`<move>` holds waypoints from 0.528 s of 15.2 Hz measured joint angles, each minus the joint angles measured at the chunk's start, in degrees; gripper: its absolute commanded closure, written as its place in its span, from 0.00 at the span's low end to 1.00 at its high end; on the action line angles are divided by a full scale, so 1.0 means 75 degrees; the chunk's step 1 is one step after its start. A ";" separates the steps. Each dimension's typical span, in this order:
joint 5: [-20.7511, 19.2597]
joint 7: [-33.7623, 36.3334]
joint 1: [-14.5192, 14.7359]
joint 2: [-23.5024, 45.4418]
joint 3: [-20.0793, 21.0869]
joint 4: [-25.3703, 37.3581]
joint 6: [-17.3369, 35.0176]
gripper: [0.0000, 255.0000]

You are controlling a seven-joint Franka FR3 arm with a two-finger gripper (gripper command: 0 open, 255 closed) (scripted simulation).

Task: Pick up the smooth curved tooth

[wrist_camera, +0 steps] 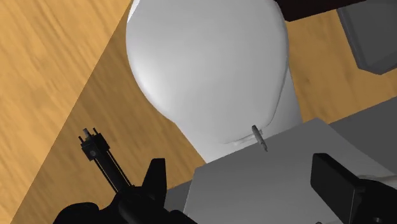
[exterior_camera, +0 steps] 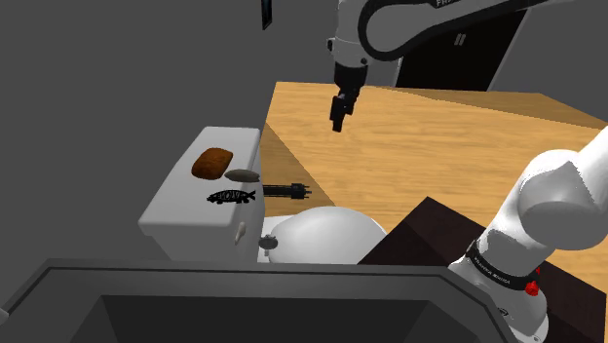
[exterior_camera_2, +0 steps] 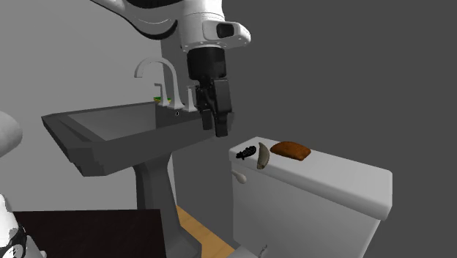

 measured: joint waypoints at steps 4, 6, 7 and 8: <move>-0.0368 -0.0009 0.0147 0.0864 0.0300 0.0343 0.0794 0.00; -0.0598 0.0025 0.0220 0.1287 0.0451 0.0520 0.1158 0.00; -0.0728 0.0079 0.0268 0.1490 0.0540 0.0602 0.1332 0.00; -0.0866 0.0143 0.0322 0.1697 0.0634 0.0720 0.1471 0.00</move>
